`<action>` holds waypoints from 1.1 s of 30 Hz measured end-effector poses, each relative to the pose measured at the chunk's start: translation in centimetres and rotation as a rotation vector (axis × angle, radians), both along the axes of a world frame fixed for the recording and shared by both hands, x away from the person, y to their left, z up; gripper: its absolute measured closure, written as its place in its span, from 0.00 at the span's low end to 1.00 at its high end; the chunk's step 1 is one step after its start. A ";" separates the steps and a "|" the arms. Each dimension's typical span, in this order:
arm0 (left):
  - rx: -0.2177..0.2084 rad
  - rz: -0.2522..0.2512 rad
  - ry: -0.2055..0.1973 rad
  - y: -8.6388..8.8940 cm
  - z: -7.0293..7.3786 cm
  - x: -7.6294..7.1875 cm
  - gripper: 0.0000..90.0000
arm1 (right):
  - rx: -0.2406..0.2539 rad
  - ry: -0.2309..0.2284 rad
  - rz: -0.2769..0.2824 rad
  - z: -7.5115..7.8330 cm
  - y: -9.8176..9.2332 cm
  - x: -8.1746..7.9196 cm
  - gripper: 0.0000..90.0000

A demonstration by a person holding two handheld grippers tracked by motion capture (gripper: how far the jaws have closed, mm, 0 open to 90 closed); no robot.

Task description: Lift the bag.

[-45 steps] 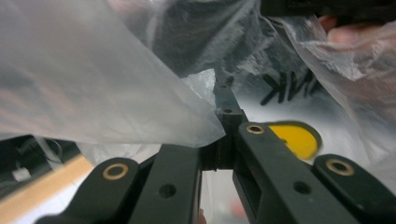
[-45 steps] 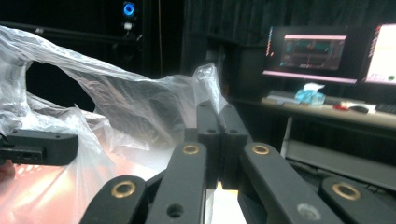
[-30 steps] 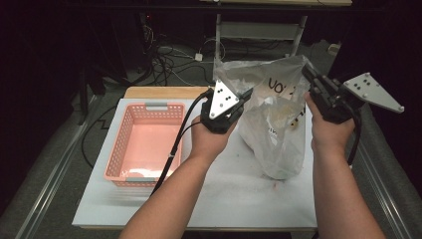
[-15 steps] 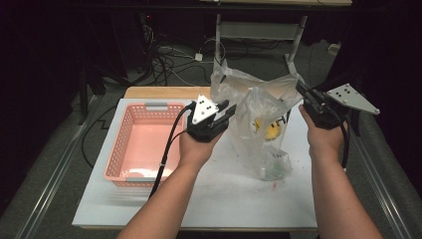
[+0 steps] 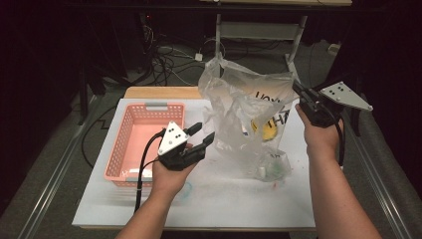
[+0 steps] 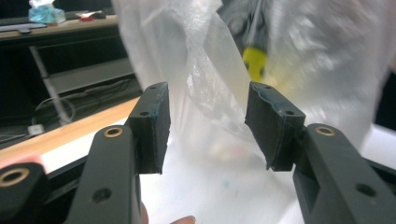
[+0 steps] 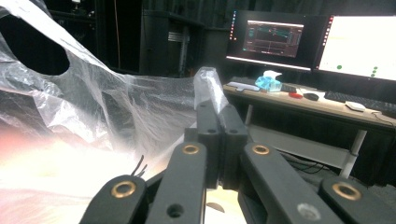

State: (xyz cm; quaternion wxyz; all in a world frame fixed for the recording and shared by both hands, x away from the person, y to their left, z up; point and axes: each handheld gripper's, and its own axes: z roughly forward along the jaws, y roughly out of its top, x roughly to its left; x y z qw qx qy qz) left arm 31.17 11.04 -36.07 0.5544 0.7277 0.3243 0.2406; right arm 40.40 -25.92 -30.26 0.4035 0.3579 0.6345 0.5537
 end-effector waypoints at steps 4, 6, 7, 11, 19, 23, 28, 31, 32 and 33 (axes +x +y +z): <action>-0.020 0.017 0.030 1.9 -0.7 -1.4 0.53 | -0.001 -0.004 0.005 0.2 0.1 0.0 1.00; -0.011 0.026 0.042 2.6 -1.2 -1.9 0.52 | 0.000 -0.003 0.005 0.2 0.2 0.0 1.00; -0.002 0.030 0.049 2.8 -1.6 -2.1 0.52 | 0.001 -0.006 0.007 0.2 0.3 0.0 1.00; 0.009 0.011 0.127 2.4 -3.6 -2.0 0.47 | 0.002 -0.004 0.023 0.1 0.6 0.1 1.00; 0.032 -0.081 0.182 -0.7 -6.4 -1.9 0.33 | 0.010 -0.018 0.051 0.4 0.7 -0.9 0.98; 0.035 -0.109 0.216 -1.6 -7.3 -2.0 0.23 | 0.013 -0.029 0.068 0.9 0.5 -1.5 0.96; 0.063 -0.112 0.206 -2.5 -7.8 -2.3 0.16 | 0.027 -0.058 0.083 1.7 0.0 -2.7 0.94; 0.072 -0.108 0.211 -2.8 -7.7 -2.3 0.06 | 0.023 -0.065 0.095 2.1 -0.1 -3.3 0.91; 0.071 -0.106 0.212 -2.9 -7.7 -2.3 0.04 | 0.024 -0.068 0.100 2.2 -0.2 -3.4 0.89; 0.069 -0.107 0.217 -2.9 -7.7 -2.3 0.01 | 0.024 -0.071 0.103 2.3 -0.2 -3.7 0.87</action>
